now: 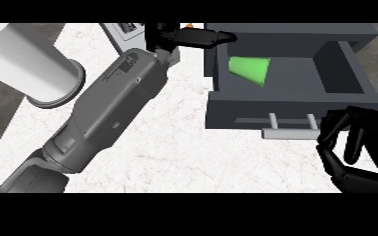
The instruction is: Pick up the cup, place it into the drawer and close the drawer
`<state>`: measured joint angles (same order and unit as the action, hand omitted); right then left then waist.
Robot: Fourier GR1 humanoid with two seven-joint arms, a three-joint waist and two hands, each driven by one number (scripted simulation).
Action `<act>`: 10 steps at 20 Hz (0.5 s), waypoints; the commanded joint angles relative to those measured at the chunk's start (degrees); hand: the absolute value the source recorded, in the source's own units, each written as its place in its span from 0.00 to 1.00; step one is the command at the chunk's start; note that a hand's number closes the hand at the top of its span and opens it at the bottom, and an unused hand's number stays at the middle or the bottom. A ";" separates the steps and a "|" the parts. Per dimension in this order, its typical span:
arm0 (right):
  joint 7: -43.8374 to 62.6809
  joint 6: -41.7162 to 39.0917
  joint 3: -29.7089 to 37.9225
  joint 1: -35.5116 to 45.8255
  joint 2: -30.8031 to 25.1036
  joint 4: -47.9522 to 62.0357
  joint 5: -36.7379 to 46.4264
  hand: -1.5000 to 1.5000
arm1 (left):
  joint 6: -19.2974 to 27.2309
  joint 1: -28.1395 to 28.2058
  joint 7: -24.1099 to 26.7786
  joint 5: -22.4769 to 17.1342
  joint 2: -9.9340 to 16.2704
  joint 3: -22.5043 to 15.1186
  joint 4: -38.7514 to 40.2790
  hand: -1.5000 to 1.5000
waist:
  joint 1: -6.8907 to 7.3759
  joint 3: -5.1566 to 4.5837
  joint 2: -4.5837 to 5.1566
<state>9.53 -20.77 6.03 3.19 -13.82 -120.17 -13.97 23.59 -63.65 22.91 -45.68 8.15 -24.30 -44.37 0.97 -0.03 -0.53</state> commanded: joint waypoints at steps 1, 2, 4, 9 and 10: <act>-0.46 -0.69 -2.15 -2.63 -0.99 -2.30 6.62 1.00 | 0.82 8.54 -1.24 -0.31 4.20 0.76 -8.87 0.00 | 0.60 -0.01 -0.14; -0.75 -1.77 -1.63 -0.56 -2.08 0.50 6.17 1.00 | 0.71 10.08 -3.23 -0.65 6.43 1.06 -10.94 0.00 | 1.04 0.00 -0.09; -1.52 -1.81 -3.89 -4.20 -1.44 -0.83 10.46 1.00 | 2.15 14.70 -4.47 -0.35 8.56 0.26 -17.92 0.00 | 1.33 0.01 -0.30; -0.47 -0.79 -3.76 -1.04 -1.32 2.83 13.19 1.00 | 2.72 26.14 -6.77 0.07 14.40 1.90 -31.18 0.00 | 0.35 0.02 0.17; -1.94 0.02 -4.61 -0.04 -0.89 5.06 16.18 1.00 | -1.95 28.61 -5.80 -0.83 16.48 2.96 -30.32 0.00 | 0.39 0.02 0.32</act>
<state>7.88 -21.67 2.43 1.32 -14.99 -117.99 -1.89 24.20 -42.62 17.92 -46.03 20.06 -23.07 -68.06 1.67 -0.01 -0.47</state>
